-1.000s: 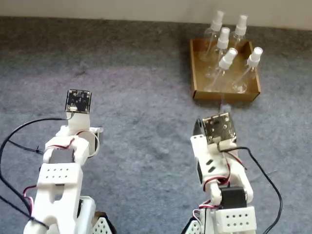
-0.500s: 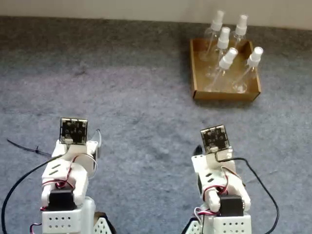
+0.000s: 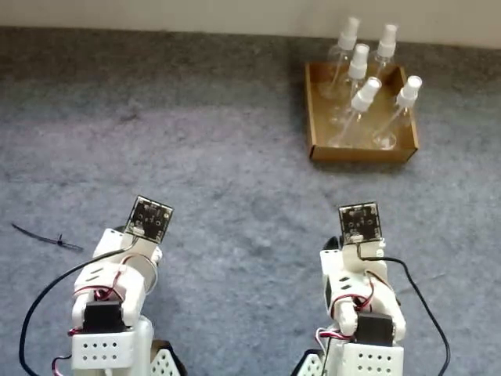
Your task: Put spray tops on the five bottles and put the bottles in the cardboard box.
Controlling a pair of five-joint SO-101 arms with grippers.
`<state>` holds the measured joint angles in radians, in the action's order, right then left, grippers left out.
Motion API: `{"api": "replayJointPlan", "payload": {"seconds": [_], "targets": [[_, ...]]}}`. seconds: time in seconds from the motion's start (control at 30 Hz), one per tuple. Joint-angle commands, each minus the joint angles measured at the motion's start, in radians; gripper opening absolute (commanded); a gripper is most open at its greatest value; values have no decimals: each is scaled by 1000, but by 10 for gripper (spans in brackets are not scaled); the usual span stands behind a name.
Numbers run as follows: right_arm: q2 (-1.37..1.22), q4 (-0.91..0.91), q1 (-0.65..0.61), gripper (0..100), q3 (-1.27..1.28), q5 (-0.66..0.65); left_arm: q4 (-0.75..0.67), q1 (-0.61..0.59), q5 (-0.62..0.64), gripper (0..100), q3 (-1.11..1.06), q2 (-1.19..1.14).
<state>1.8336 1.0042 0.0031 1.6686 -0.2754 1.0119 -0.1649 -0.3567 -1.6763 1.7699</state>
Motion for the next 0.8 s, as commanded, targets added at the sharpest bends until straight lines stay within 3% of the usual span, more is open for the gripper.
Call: {"api": "replayJointPlan", "payload": {"seconds": [0.0,0.17,0.77], "targets": [[2,-2,15,21,151,2,130,-12,-18,74,-21,10],[2,-2,15,21,151,2,301,-12,-18,78,-21,12],[2,-2,15,21,151,2,307,-10,-18,78,-21,12]]}}
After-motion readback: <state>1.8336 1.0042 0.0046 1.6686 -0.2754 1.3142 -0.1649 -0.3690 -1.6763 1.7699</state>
